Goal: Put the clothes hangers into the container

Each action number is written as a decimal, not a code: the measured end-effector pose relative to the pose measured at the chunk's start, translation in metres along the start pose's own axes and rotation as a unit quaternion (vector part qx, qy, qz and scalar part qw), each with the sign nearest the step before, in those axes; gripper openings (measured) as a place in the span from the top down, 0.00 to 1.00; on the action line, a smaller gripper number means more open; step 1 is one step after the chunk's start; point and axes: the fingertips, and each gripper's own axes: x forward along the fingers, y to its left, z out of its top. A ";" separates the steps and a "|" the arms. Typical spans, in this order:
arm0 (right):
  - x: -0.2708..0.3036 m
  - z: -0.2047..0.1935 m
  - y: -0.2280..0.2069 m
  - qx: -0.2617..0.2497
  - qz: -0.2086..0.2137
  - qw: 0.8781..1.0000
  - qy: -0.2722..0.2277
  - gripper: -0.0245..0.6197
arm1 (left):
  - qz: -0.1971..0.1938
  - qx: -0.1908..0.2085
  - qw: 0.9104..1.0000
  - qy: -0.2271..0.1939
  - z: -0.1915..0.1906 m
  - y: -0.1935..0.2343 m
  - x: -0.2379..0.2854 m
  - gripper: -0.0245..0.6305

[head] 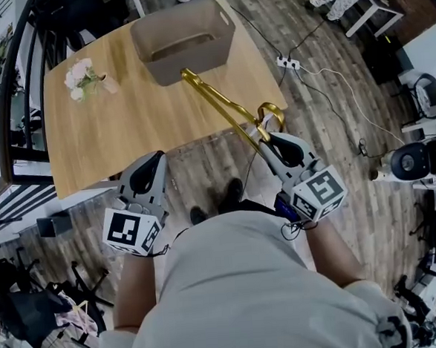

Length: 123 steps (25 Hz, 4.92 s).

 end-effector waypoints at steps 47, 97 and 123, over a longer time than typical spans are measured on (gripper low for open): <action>0.186 0.055 -0.028 -0.026 -0.071 0.995 0.058 0.85 | -0.056 0.004 0.998 -0.033 0.033 0.181 0.050 0.95; 0.427 -0.007 -0.187 -0.427 -0.024 0.801 0.419 0.85 | 0.000 -0.064 0.998 0.008 0.008 0.280 0.178 0.95; 0.477 -0.079 -0.176 -0.418 0.034 0.752 0.508 0.81 | 0.036 -0.099 0.994 0.023 -0.019 0.300 0.169 0.95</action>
